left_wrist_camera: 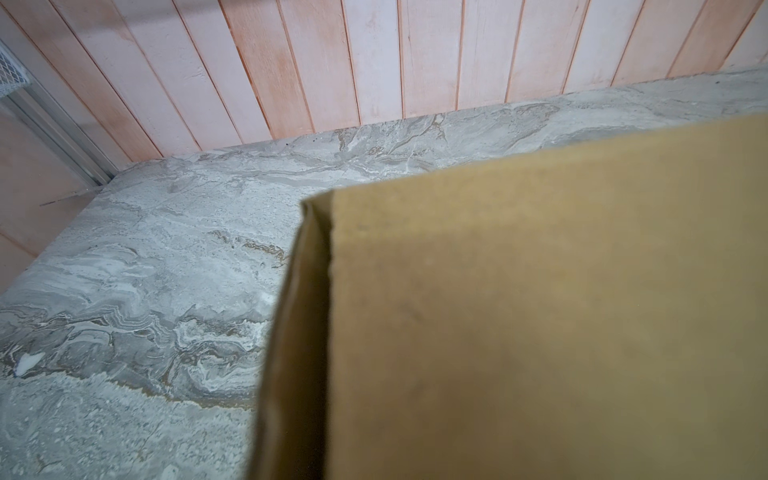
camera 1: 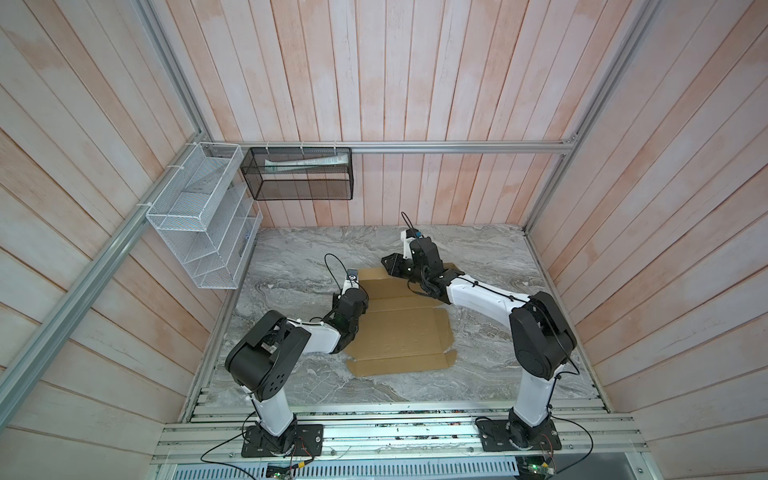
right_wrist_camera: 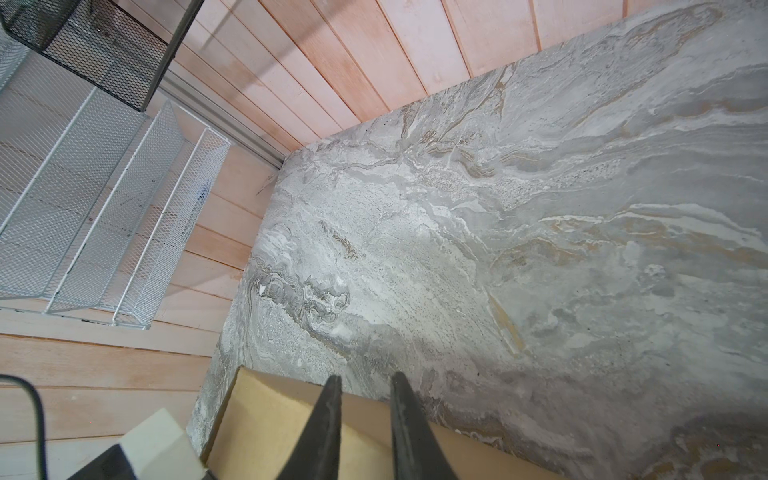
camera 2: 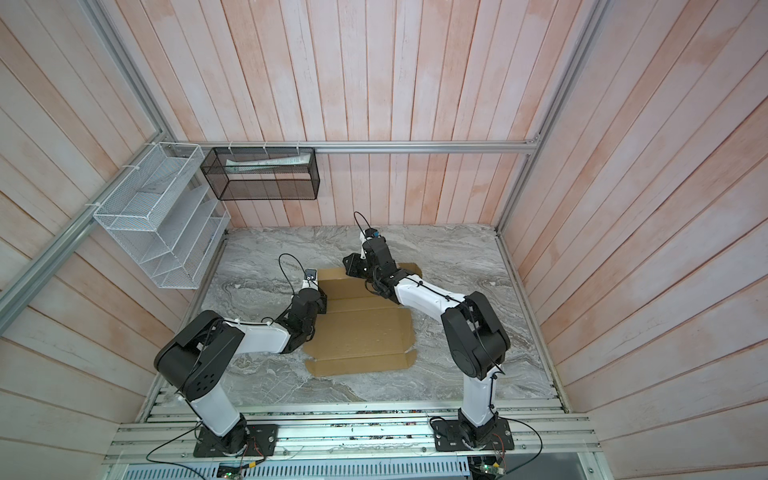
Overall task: Fold the paper box
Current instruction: 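Lift the right gripper off the far panel while the left holds the corner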
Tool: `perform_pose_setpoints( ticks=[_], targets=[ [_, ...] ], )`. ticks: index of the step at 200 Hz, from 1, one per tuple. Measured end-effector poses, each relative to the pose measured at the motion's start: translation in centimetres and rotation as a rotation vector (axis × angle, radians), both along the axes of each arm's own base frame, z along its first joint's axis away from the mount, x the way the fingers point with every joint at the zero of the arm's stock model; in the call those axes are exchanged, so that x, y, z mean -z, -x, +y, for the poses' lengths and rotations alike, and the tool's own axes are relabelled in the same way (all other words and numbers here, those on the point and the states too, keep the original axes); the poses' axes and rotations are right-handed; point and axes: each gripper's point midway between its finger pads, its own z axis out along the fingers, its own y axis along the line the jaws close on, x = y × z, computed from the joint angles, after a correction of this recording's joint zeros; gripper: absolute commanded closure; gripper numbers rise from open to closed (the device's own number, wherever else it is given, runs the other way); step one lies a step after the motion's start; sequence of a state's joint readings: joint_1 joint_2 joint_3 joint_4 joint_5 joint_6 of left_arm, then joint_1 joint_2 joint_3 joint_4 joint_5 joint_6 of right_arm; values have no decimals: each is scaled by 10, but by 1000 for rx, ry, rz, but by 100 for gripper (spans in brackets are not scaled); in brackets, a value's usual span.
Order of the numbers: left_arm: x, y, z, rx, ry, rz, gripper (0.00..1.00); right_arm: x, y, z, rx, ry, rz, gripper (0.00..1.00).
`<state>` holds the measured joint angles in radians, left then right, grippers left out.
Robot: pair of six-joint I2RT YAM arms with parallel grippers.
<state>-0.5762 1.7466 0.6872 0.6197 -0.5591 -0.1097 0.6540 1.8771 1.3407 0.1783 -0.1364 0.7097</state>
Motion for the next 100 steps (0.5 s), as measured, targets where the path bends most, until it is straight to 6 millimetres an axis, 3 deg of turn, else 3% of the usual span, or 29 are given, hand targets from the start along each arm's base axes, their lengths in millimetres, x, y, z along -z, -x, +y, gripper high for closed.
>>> perform_pose_setpoints(
  ticks=[100],
  targets=[
    [-9, 0, 1, -9, 30, -19, 87, -11, 0, -5, 0, 57, -29, 51]
  ],
)
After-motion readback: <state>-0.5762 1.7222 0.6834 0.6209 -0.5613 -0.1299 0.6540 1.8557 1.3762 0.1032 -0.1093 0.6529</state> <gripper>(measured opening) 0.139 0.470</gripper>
